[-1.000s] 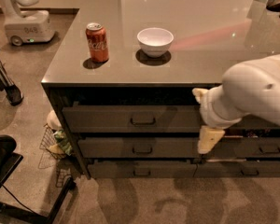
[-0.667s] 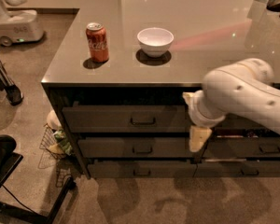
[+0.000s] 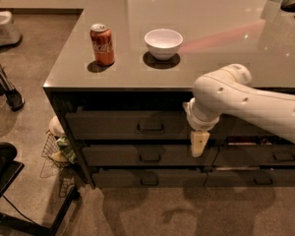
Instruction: Open top drawer
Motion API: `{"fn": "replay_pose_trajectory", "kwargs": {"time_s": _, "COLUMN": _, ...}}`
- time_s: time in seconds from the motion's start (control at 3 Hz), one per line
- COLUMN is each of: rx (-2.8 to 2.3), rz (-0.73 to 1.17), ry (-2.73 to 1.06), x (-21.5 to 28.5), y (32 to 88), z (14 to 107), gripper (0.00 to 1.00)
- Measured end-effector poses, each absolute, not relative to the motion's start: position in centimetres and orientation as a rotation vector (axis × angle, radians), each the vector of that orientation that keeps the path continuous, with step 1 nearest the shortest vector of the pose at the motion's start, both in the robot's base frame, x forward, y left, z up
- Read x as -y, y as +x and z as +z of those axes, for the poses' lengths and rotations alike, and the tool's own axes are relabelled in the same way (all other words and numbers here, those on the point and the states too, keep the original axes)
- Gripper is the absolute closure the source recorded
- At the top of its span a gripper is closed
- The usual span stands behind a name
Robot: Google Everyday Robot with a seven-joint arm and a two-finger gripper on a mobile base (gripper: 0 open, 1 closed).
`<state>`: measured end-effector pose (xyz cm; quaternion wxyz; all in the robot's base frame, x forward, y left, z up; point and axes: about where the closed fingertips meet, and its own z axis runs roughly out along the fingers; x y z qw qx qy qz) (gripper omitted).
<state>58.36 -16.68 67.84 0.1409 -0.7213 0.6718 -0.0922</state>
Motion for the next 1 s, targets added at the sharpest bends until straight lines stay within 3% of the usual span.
{"fn": "replay_pose_trajectory", "kwargs": {"time_s": 0.33, "rx": -1.962, "rz": -0.242, "ry": -2.139, "x": 16.2, "y": 59.6, "z": 65.6, "gripper": 0.18}}
{"fn": "replay_pose_trajectory", "kwargs": {"time_s": 1.0, "rx": -1.993, "rz": -0.213, "ry": -2.190, "x": 15.8, "y": 59.6, "z": 64.1, "gripper": 0.64}}
